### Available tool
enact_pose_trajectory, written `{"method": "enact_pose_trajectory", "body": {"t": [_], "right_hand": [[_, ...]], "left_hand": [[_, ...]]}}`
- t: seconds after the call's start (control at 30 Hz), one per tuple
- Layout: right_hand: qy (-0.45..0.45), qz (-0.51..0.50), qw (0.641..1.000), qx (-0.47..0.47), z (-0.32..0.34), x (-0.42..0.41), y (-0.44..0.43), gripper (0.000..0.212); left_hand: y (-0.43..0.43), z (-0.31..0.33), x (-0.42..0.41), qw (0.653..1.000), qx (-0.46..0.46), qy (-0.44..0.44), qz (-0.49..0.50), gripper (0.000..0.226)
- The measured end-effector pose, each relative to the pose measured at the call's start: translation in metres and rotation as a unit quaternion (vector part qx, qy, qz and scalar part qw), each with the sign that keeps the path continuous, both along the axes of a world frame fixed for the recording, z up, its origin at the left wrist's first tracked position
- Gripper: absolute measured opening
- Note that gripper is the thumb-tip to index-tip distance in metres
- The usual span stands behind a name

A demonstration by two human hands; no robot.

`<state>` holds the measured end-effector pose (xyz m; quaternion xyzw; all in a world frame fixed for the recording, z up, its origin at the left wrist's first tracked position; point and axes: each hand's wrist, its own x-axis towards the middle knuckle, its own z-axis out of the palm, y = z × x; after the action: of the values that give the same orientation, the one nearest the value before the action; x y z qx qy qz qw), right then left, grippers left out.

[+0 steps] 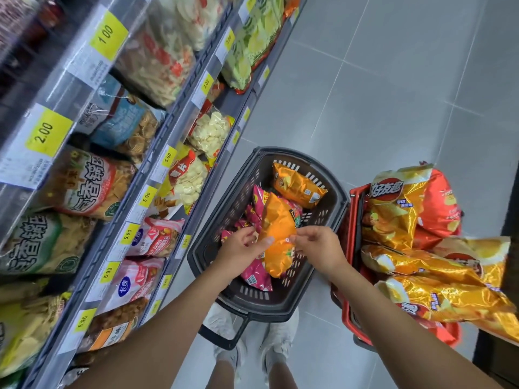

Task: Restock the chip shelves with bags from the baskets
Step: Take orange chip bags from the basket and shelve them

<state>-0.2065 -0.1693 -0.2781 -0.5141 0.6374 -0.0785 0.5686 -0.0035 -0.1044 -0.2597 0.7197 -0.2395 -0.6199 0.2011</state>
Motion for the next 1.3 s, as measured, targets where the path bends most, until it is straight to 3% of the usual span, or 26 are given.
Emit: {"method": "enact_pose_trajectory", "body": {"t": [0.07, 0.17, 0.23, 0.33, 0.4, 0.47, 0.53, 0.63, 0.7, 0.83, 0.97, 1.07, 1.3], "right_hand": [[-0.035, -0.011, 0.999, 0.013, 0.006, 0.003, 0.001, 0.009], [-0.072, -0.023, 0.997, 0.024, 0.013, 0.006, 0.003, 0.012], [-0.102, -0.029, 0.994, 0.037, 0.016, 0.006, 0.005, 0.006], [-0.086, -0.056, 0.994, -0.039, 0.01, 0.001, 0.013, 0.008], [-0.047, -0.108, 0.99, -0.082, 0.009, -0.001, 0.017, 0.025], [-0.072, -0.155, 0.985, -0.003, 0.009, -0.004, 0.016, 0.054], [-0.156, -0.166, 0.959, 0.168, 0.01, -0.005, 0.012, 0.074], [-0.226, -0.151, 0.916, 0.294, 0.017, -0.004, 0.011, 0.063], [-0.233, -0.17, 0.916, 0.28, 0.019, -0.004, 0.011, 0.053], [-0.152, -0.15, 0.958, 0.188, 0.015, -0.001, 0.012, 0.044], [-0.041, -0.093, 0.994, 0.04, 0.007, 0.0, 0.02, 0.038], [-0.015, -0.046, 0.998, -0.03, 0.005, 0.002, 0.024, 0.04], [-0.006, -0.029, 0.996, -0.085, 0.009, 0.012, 0.024, 0.052]], "left_hand": [[-0.001, 0.0, -0.003, 0.999, 0.009, 0.028, 0.028, 0.098], [0.002, -0.009, -0.007, 0.998, 0.006, 0.044, 0.043, 0.054], [0.004, -0.009, -0.008, 0.996, 0.005, 0.066, 0.054, 0.037], [0.005, -0.005, -0.008, 0.986, 0.029, 0.133, 0.093, 0.031], [0.007, -0.005, -0.005, 0.977, 0.043, 0.171, 0.116, 0.032], [0.008, -0.006, -0.002, 0.969, 0.053, 0.208, 0.123, 0.034], [0.008, -0.003, -0.001, 0.957, 0.062, 0.253, 0.126, 0.034], [0.009, 0.0, 0.002, 0.941, 0.075, 0.298, 0.141, 0.034], [0.011, -0.003, 0.005, 0.935, 0.079, 0.311, 0.147, 0.036], [0.014, -0.003, 0.007, 0.937, 0.075, 0.308, 0.145, 0.039], [0.011, 0.001, 0.006, 0.962, 0.054, 0.254, 0.084, 0.065], [0.009, -0.004, -0.002, 0.974, 0.036, 0.215, 0.063, 0.079], [0.003, -0.011, -0.008, 0.972, 0.014, 0.208, 0.106, 0.089]]}}
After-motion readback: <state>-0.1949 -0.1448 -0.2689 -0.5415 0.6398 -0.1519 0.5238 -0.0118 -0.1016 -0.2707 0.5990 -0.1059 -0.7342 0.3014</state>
